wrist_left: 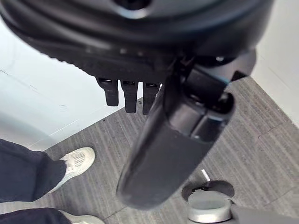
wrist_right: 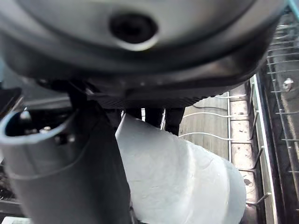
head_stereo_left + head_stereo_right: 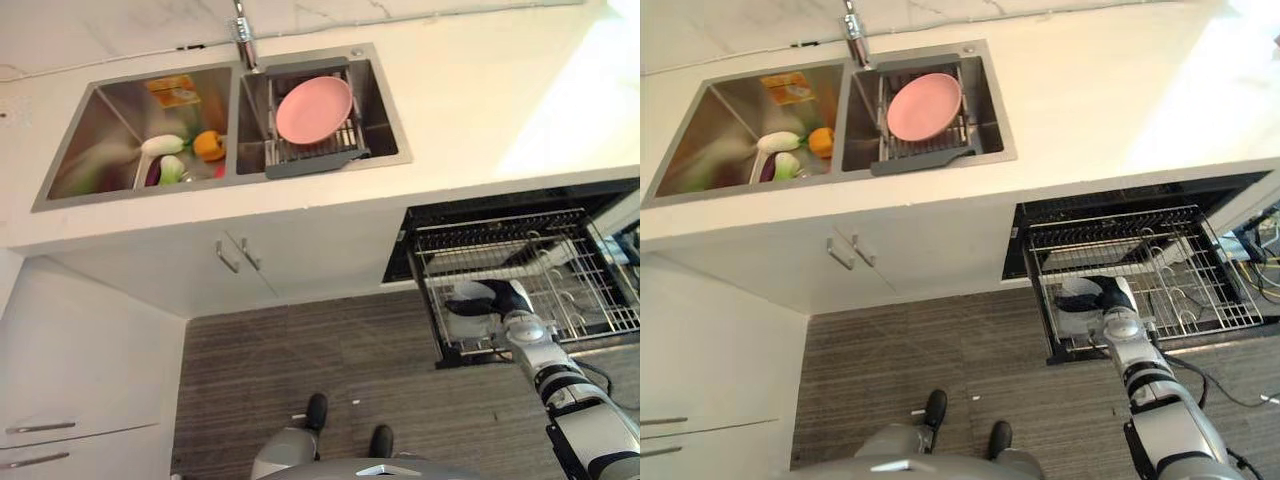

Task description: Place the dishes in the dishwasher.

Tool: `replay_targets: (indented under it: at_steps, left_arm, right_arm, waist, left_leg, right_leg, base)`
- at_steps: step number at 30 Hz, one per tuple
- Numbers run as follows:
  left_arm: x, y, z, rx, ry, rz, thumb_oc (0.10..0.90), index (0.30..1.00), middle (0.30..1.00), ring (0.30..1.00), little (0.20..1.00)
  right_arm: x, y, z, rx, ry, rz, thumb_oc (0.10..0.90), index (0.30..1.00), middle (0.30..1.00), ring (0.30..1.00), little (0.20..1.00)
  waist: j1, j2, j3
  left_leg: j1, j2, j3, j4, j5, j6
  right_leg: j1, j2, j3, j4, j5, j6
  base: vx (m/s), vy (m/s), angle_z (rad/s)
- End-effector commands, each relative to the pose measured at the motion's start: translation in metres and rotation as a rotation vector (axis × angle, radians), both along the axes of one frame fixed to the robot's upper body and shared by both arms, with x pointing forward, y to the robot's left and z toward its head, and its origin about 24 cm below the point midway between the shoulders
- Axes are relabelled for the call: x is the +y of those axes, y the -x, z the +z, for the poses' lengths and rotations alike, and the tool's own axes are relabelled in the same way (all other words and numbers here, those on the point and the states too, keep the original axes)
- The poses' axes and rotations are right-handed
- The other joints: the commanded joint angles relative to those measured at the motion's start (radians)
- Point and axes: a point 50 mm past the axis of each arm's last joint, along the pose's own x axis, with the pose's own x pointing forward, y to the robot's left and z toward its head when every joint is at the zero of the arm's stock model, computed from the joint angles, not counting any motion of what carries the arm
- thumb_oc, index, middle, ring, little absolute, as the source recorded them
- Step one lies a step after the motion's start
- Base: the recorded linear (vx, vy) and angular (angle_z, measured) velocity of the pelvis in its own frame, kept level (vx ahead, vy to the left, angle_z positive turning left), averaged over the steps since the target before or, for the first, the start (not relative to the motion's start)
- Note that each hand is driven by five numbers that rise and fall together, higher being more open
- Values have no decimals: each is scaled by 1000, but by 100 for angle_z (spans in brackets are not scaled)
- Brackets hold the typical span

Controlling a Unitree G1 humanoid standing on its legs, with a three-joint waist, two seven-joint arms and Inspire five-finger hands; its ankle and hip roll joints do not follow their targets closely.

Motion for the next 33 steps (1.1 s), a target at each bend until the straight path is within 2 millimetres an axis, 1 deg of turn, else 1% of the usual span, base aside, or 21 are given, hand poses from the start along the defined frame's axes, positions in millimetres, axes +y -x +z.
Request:
replay_targets:
  at_steps: [1, 6, 8, 9, 10, 13, 16, 19, 20, 21, 22, 23, 24, 25, 27, 28, 29, 30, 31, 32, 33]
  left_arm:
    - [23, -41, 16, -121, -101, -64, 800, 900, 900, 900, 900]
    - [1, -65, 15, -196, -46, -112, 800, 900, 900, 900, 900]
    - [-6, -75, 16, -222, -31, -153, 800, 900, 900, 900, 900]
    - [-9, -80, 17, -239, -23, -161, 800, 900, 900, 900, 900]
    - [-11, -81, 17, -240, -19, -162, 800, 900, 900, 900, 900]
    - [-12, -79, 16, -229, -14, -165, 800, 900, 900, 900, 900]
    - [-10, -69, 12, -180, -23, -157, 800, 900, 900, 900, 900]
    - [-3, -57, 10, -132, -37, -123, 800, 900, 900, 900, 900]
    - [0, -54, 10, -118, -41, -115, 800, 900, 900, 900, 900]
    - [3, -54, 10, -114, -43, -103, 800, 900, 900, 900, 900]
    - [6, -54, 11, -109, -43, -100, 800, 900, 900, 900, 900]
    - [6, -54, 11, -109, -43, -100, 800, 900, 900, 900, 900]
    - [16, -57, 15, -95, -58, -116, 800, 900, 900, 900, 900]
    - [16, -60, 16, -97, -56, -127, 800, 900, 900, 900, 900]
    - [14, -60, 15, -99, -51, -123, 800, 900, 900, 900, 900]
    - [12, -60, 15, -101, -45, -127, 800, 900, 900, 900, 900]
    - [12, -61, 15, -100, -44, -138, 800, 900, 900, 900, 900]
    - [12, -60, 15, -95, -47, -148, 800, 900, 900, 900, 900]
    - [1, -60, 11, -102, -37, -169, 800, 900, 900, 900, 900]
    - [1, -60, 11, -102, -37, -169, 800, 900, 900, 900, 900]
    - [-1, -57, 10, -103, -31, -157, 800, 900, 900, 900, 900]
  right_arm:
    - [-5, -35, 53, -208, 88, 51, 800, 900, 900, 900, 900]
    - [-5, -39, 60, -245, 74, 42, 800, 900, 900, 900, 900]
    - [-4, -44, 70, -278, 79, 60, 800, 900, 900, 900, 900]
    - [-1, -48, 79, -316, 73, 76, 800, 900, 900, 900, 900]
    - [0, -50, 83, -335, 70, 86, 800, 900, 900, 900, 900]
    - [1, -50, 85, -342, 66, 95, 800, 900, 900, 900, 900]
    - [1, -50, 85, -351, 29, 89, 800, 900, 900, 900, 900]
    - [2, -45, 73, -330, -33, 61, 800, 900, 900, 900, 900]
    - [0, -39, 60, -284, -66, 22, 800, 900, 900, 900, 900]
    - [-4, -29, 40, -212, -131, -41, 800, 900, 900, 900, 900]
    - [-7, -22, 28, -142, -146, -52, 800, 900, 900, 900, 900]
    - [-7, -22, 28, -142, -147, -52, 800, 900, 900, 900, 900]
    - [-14, -24, 30, -31, -29, 27, 800, 900, 900, 900, 900]
    - [-18, -23, 30, 0, 4, 7, 800, 900, 900, 900, 900]
    - [-20, -21, 26, -3, -25, -43, 800, 900, 900, 900, 900]
    - [-21, -16, 19, 28, -26, -53, 800, 900, 900, 900, 900]
    - [-21, -14, 17, 67, 5, -27, 800, 900, 900, 900, 900]
    - [-20, -21, 25, 55, 39, -4, 800, 900, 900, 900, 900]
    - [-11, -44, 56, -116, 128, 41, 800, 900, 900, 900, 900]
    - [-11, -44, 56, -116, 128, 41, 800, 900, 900, 900, 900]
    - [-6, -35, 43, -133, 56, 17, 800, 900, 900, 900, 900]
  waist:
    - [30, -117, -48]
    - [25, -134, -56]
    - [18, -138, -58]
    - [11, -139, -59]
    - [7, -138, -59]
    - [1, -135, -61]
    - [-10, -129, -63]
    - [-17, -121, -63]
    - [-17, -119, -62]
    - [-14, -119, -62]
    - [-10, -120, -62]
    - [-11, -120, -61]
    - [-1, -126, -63]
    - [2, -129, -62]
    - [4, -130, -59]
    - [6, -129, -58]
    - [10, -130, -58]
    - [11, -130, -59]
    - [2, -126, -52]
    - [2, -126, -52]
    - [-1, -122, -51]
  left_leg:
    - [22, -5, 77, 1, -51, -54]
    - [31, -4, 76, 1, -56, -51]
    - [35, -1, 82, 1, -57, -51]
    - [39, 1, 89, 1, -58, -51]
    - [41, 3, 94, 1, -58, -51]
    - [47, 6, 101, 1, -60, -51]
    - [53, 11, 110, 1, -62, -50]
    - [56, 16, 122, 1, -63, -50]
    - [58, 18, 125, 1, -63, -50]
    - [59, 20, 125, 1, -63, -51]
    - [58, 21, 125, 1, -62, -52]
    - [59, 21, 125, 1, -62, -52]
    - [57, 22, 119, 1, -60, -56]
    - [56, 23, 116, 1, -60, -57]
    - [53, 22, 111, 1, -57, -56]
    - [51, 21, 108, 1, -56, -56]
    - [50, 20, 105, 1, -55, -56]
    - [49, 19, 103, 1, -55, -56]
    - [49, 17, 104, 1, -54, -53]
    - [49, 17, 104, 1, -54, -53]
    - [49, 16, 104, 1, -55, -51]
  right_leg:
    - [51, -64, 8, 13, -44, 81]
    - [59, -65, 8, 13, -42, 82]
    - [58, -64, 16, 13, -40, 83]
    - [58, -63, 26, 13, -37, 82]
    - [59, -62, 31, 13, -37, 82]
    - [58, -61, 41, 13, -34, 81]
    - [56, -58, 51, 13, -32, 80]
    - [50, -54, 60, 13, -30, 79]
    - [49, -52, 63, 13, -30, 78]
    - [49, -52, 63, 13, -29, 77]
    - [49, -50, 62, 13, -29, 77]
    - [49, -50, 62, 13, -29, 77]
    - [49, -47, 54, 13, -31, 74]
    - [50, -46, 50, 13, -32, 73]
    - [51, -45, 47, 13, -33, 73]
    - [51, -45, 44, 13, -33, 73]
    - [51, -45, 40, 13, -34, 73]
    - [51, -45, 37, 13, -35, 73]
    - [51, -47, 40, 13, -30, 76]
    - [51, -47, 40, 13, -30, 76]
    - [51, -48, 42, 13, -29, 77]
  base:
    - [0, 0, 0]
    - [-2, 2, 6]
    - [-3, 4, 2]
    - [-26, 16, -7]
    - [-34, 16, -11]
    - [-13, 3, -12]
    - [-24, -1, -13]
    - [-27, 7, -15]
    - [-30, -4, -12]
    - [-25, -13, -14]
    - [-14, -14, -15]
    - [-3, -37, -11]
    - [1, -43, -3]
    - [3, -49, 2]
    - [-2, -18, 7]
    - [-2, -12, 9]
    - [4, -12, 6]
    - [-11, 12, 4]
    - [0, 0, 0]
    - [-24, 31, 4]
    - [-2, 17, 3]
